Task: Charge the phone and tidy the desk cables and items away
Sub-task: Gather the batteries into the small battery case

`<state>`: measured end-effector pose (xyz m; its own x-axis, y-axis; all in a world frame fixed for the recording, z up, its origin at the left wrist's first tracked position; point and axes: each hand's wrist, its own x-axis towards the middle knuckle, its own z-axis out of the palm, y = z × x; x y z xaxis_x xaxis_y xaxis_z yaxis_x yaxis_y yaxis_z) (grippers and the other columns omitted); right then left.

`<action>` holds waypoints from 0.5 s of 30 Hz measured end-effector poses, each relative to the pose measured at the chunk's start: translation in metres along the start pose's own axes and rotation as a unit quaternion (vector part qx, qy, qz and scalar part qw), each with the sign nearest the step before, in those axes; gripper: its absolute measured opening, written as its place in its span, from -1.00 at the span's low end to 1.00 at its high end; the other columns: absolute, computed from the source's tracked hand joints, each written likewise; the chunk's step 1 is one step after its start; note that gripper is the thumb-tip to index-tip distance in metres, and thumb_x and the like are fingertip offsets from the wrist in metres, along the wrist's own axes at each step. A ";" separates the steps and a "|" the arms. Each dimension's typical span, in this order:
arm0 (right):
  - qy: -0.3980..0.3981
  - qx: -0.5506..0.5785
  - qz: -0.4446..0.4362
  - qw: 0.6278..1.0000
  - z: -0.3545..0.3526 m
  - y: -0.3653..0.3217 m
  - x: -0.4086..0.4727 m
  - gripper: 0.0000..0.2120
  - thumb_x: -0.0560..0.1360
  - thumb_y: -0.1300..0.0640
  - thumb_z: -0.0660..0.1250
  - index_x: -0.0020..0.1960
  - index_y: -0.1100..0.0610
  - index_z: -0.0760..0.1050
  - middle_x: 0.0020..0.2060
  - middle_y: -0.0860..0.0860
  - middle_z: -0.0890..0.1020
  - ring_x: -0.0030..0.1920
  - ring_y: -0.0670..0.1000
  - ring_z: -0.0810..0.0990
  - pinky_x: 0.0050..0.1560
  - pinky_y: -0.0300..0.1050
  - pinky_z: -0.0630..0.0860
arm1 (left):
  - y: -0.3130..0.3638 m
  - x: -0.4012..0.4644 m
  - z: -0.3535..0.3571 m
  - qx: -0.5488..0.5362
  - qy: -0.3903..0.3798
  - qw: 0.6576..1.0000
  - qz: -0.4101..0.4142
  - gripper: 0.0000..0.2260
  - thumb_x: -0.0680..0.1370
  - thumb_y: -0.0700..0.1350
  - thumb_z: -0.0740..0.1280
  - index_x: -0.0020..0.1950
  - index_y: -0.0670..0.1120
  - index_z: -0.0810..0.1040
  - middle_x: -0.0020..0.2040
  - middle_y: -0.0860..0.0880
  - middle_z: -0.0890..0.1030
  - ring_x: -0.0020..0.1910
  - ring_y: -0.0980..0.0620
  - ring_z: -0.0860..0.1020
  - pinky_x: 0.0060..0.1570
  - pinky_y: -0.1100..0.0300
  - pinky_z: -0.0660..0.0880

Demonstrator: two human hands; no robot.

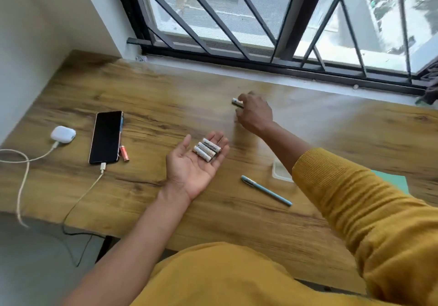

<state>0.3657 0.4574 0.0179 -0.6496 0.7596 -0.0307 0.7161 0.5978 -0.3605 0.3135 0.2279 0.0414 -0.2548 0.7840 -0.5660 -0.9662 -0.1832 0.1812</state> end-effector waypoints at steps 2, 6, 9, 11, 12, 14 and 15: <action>-0.007 -0.021 0.015 1.000 0.007 0.001 0.011 -0.79 0.63 0.10 0.33 0.23 0.15 0.58 0.21 0.15 0.55 0.18 0.22 0.55 0.05 0.05 0.52 | 0.011 0.002 -0.004 0.003 0.006 1.000 0.004 -0.46 0.71 0.04 0.19 0.53 -0.35 0.41 0.42 -0.35 0.56 0.48 -0.34 0.49 0.55 -0.21 0.33; 0.006 -0.037 0.043 0.998 0.018 0.004 0.026 -0.81 0.64 0.13 0.30 0.21 0.15 0.58 0.15 0.16 0.55 0.18 0.23 0.53 -0.02 0.04 0.47 | 0.029 0.009 -0.012 0.001 0.017 1.000 0.002 -0.44 0.71 0.06 0.18 0.54 -0.34 0.41 0.43 -0.34 0.56 0.50 -0.33 0.47 0.57 -0.20 0.30; 0.029 -0.026 0.056 0.998 0.026 0.003 0.025 -0.83 0.66 0.11 0.30 0.18 0.14 0.60 0.10 0.14 0.57 0.12 0.20 0.54 -0.07 0.00 0.43 | 0.036 0.015 -0.018 -0.002 0.019 1.000 -0.004 -0.43 0.70 0.07 0.20 0.55 -0.32 0.41 0.44 -0.32 0.55 0.51 -0.32 0.47 0.58 -0.20 0.30; 0.039 -0.003 0.069 0.997 0.030 0.000 0.019 -0.83 0.63 0.08 0.33 0.14 0.11 0.64 0.06 0.11 0.60 0.07 0.18 0.57 -0.09 -0.02 0.43 | 0.039 0.019 -0.021 -0.004 0.017 1.000 -0.008 -0.43 0.70 0.07 0.19 0.56 -0.32 0.41 0.45 -0.32 0.55 0.51 -0.32 0.47 0.57 -0.20 0.30; 0.045 0.016 0.075 0.996 0.032 -0.003 0.015 -0.83 0.61 0.06 0.36 0.12 0.09 0.65 0.05 0.09 0.61 0.05 0.17 0.58 -0.10 -0.02 0.45 | 0.040 0.020 -0.022 -0.004 0.016 1.000 -0.010 -0.43 0.70 0.07 0.19 0.56 -0.31 0.41 0.45 -0.32 0.54 0.51 -0.32 0.46 0.57 -0.20 0.31; 0.060 0.073 0.076 0.993 0.032 -0.014 0.004 -0.83 0.56 -0.01 0.40 0.07 0.05 0.67 -0.01 0.05 0.65 -0.02 0.12 0.61 -0.10 -0.01 0.54 | 0.044 0.022 -0.025 -0.006 0.015 1.000 -0.010 -0.44 0.70 0.07 0.19 0.55 -0.31 0.42 0.45 -0.32 0.55 0.51 -0.32 0.47 0.57 -0.20 0.31; 0.072 0.101 0.067 0.990 0.031 -0.023 -0.003 -0.83 0.55 -0.03 0.41 0.04 0.04 0.67 -0.05 0.02 0.66 -0.06 0.08 0.63 -0.10 0.01 0.58 | 0.047 0.024 -0.027 -0.006 0.015 1.000 -0.009 -0.45 0.71 0.07 0.20 0.54 -0.31 0.42 0.44 -0.32 0.55 0.50 -0.33 0.47 0.57 -0.20 0.31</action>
<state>0.3431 0.4335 -0.0027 -0.4984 0.8662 0.0366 0.7183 0.4362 -0.5421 0.2610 0.2216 0.0146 -0.2388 0.7685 -0.5936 -0.9709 -0.1769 0.1616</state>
